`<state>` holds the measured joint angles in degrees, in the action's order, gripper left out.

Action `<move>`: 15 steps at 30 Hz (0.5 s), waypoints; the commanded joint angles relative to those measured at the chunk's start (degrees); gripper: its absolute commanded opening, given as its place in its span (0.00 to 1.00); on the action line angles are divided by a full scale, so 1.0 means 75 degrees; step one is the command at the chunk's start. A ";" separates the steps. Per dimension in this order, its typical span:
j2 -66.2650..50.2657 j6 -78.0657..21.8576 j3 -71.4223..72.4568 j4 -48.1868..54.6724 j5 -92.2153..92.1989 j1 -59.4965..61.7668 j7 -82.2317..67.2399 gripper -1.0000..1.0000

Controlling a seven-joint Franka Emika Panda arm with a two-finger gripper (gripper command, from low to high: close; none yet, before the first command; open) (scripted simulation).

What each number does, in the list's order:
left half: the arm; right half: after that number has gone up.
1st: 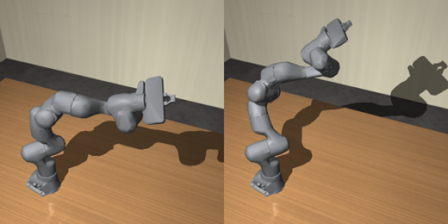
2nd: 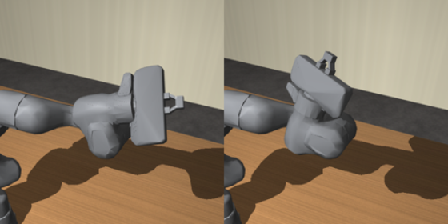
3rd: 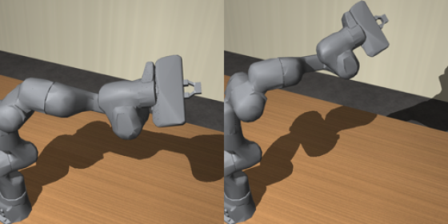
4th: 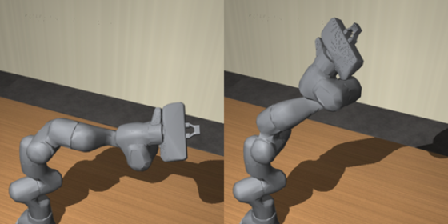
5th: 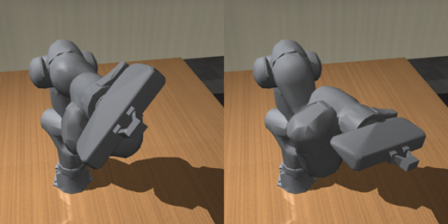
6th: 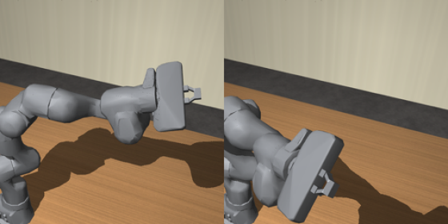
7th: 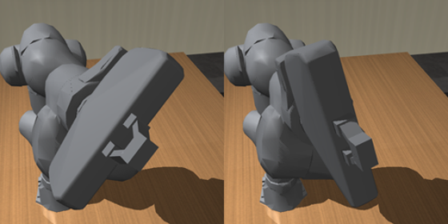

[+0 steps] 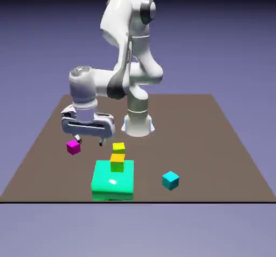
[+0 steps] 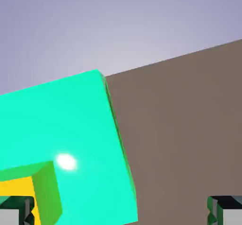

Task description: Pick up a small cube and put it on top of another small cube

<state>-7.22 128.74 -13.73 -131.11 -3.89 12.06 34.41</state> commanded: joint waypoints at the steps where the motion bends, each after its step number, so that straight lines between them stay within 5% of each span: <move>1: -0.0278 -0.0315 -0.0095 0.0208 -0.0027 0.0070 -0.0056 0.50; 15: -0.4154 -0.4714 -0.1430 0.3113 -0.0406 0.1295 -0.0838 0.50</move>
<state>-38.37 93.39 -24.45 -107.77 -6.93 21.77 28.13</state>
